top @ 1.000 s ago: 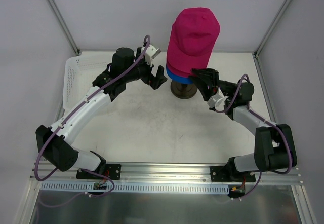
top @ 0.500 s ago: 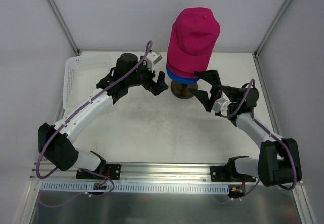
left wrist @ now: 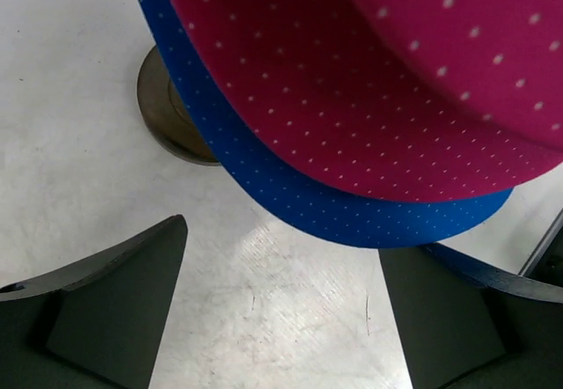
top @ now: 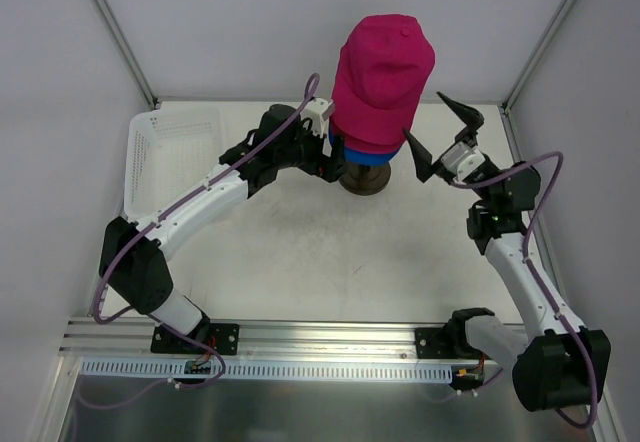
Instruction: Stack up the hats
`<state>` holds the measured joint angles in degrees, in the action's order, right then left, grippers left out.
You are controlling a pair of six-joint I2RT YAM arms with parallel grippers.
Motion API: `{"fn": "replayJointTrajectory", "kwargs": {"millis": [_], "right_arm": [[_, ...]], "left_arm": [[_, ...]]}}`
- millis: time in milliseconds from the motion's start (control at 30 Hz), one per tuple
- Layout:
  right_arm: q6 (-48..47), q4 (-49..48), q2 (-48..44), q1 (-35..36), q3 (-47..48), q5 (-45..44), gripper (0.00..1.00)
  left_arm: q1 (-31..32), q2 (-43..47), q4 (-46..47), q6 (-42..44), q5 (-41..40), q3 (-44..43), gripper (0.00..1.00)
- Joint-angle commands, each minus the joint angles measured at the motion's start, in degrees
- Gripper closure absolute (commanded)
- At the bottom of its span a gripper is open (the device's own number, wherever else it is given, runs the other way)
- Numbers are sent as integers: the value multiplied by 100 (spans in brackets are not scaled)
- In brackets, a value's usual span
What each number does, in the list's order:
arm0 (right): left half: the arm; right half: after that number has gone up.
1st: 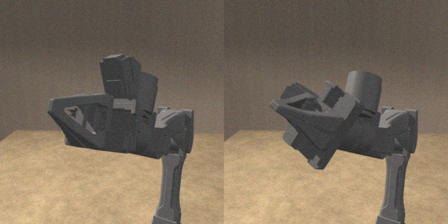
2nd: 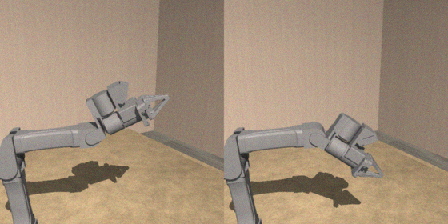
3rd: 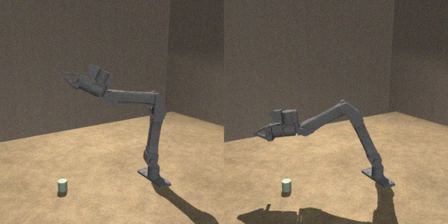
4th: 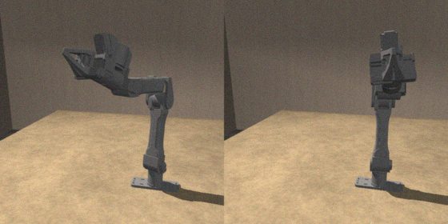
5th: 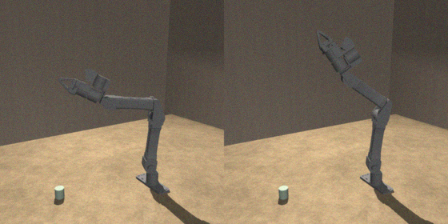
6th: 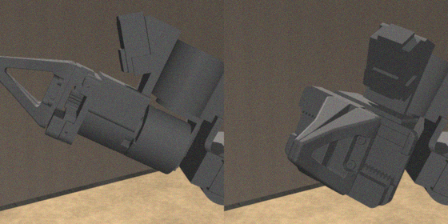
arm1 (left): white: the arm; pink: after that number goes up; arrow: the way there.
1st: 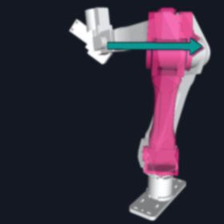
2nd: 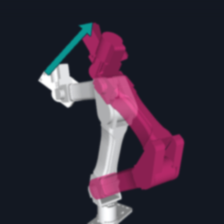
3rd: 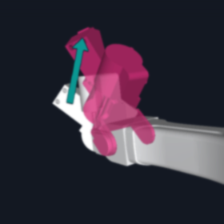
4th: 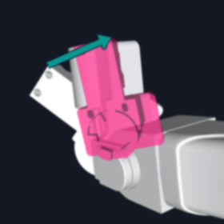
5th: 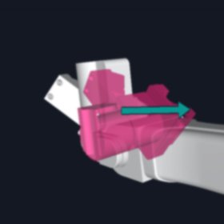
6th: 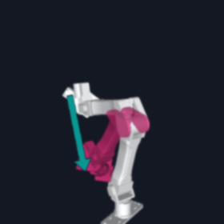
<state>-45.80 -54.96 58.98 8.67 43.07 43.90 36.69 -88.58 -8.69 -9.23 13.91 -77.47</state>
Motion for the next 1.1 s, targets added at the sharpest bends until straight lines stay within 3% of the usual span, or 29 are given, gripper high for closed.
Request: {"fn": "replayJointTrajectory", "kwargs": {"millis": [0, 333, 467, 700, 833, 1067], "right_arm": [[457, 1038, -229, -277, 298, -1164, 7], [1712, 2401, -467, -840, 536, -2122, 5], [2443, 3227, -133, -1165, 825, -1904, 7], [3926, 3677, 1061, -1578, 1783, -945, 16], [4561, 3685, 1940, -1596, 2468, -1024, 35], [4957, 3493, 3188, -1183, 3268, -1699, 39]], "left_arm": [[-21, 112, 560, -307, -406, -216, 10], [-794, 394, 842, -825, -249, -206, 9], [-1023, 288, 843, -825, -170, -365, 8], [-1383, -177, 1062, -1054, 147, -892, 8], [-1550, -318, 1080, -905, 243, -1060, 9], [-1797, 427, 1027, -519, 902, -25, 9]]}}
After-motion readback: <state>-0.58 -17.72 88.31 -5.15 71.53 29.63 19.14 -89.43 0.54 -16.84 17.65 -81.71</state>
